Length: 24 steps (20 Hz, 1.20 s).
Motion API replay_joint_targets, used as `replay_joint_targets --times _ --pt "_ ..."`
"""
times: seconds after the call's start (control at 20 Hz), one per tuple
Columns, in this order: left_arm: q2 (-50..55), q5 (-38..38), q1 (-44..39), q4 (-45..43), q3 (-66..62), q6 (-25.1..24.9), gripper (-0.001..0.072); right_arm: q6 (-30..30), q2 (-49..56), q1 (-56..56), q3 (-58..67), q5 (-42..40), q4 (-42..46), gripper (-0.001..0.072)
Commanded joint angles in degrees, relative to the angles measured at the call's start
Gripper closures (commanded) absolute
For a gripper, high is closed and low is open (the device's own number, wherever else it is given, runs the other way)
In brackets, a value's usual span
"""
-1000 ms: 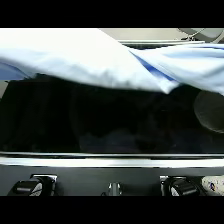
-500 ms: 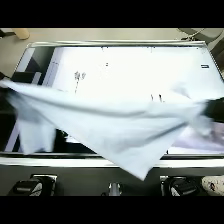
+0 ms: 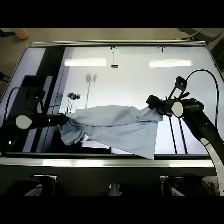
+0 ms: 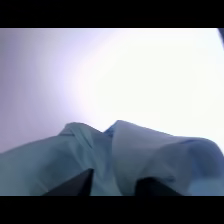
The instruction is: Fold the shirts.
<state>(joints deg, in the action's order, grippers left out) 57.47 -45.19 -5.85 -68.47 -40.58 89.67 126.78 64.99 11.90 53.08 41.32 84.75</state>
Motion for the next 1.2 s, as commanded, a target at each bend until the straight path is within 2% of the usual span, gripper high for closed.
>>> replay_joint_targets --times 0.0,0.1,0.15,0.2,0.3,0.35,0.4,0.55,0.75,0.8,0.85,0.95,1.0,1.15 --pt "9.3 -8.6 4.0 0.3 -12.4 -4.2 -0.0012 0.4 1.7 0.0 2.9 -6.7 -3.2 0.0212" --pt "11.1 -17.6 8.9 -3.1 -20.5 -5.3 0.0006 -10.0 -0.3 -3.6 8.7 6.0 -1.0 0.0209" --pt "10.8 -20.3 11.6 -5.8 -21.9 -5.3 0.0116 -14.2 -0.9 -7.3 10.1 13.4 -1.6 0.0208" --pt "10.3 -22.4 14.1 -6.9 -21.4 -5.2 0.0143 -18.6 -1.1 -11.3 10.1 20.4 -3.3 0.0209" --pt "9.9 -25.9 18.3 -6.1 -17.2 -6.0 0.0158 -28.9 -0.9 -18.5 7.3 33.4 -7.9 0.0208" --pt "9.9 -25.7 19.5 -4.6 -13.9 -6.4 0.0154 -31.8 -0.9 -20.1 4.7 36.3 -9.9 0.0208" --pt "10.0 -24.2 20.2 -2.2 -10.1 -8.0 0.0153 -33.9 -0.9 -20.3 1.8 38.0 -11.3 0.0176" --pt "10.5 -18.0 18.8 4.7 -2.2 -12.8 0.0153 -37.9 -0.9 -20.2 -6.6 36.5 -16.8 0.0077" --pt "13.9 -13.0 13.4 5.6 -0.9 -13.2 0.0159 -38.1 -0.9 -20.2 -12.3 32.7 -19.5 0.0078" --pt "15.0 -12.3 12.0 5.7 -0.9 -13.2 0.0187 -38.1 -0.9 -20.2 -14.1 31.9 -20.5 0.0078" --pt "15.7 -11.8 11.0 5.7 -0.9 -13.0 0.0274 -38.1 -0.9 -20.2 -16.3 30.6 -21.7 0.0078" --pt "15.8 -11.2 10.4 5.7 -1.0 -11.6 0.0562 -38.6 -0.9 -20.2 -20.5 27.2 -24.6 0.0078" --pt "15.6 -11.3 10.5 5.7 -1.4 -11.8 0.0673 -39.1 -0.9 -20.2 -22.2 25.8 -25.8 0.0078" --pt "14.4 -11.8 10.5 5.7 -3.0 -11.7 0.0671 -39.9 -0.9 -20.2 -25.6 22.6 -27.8 0.0079"
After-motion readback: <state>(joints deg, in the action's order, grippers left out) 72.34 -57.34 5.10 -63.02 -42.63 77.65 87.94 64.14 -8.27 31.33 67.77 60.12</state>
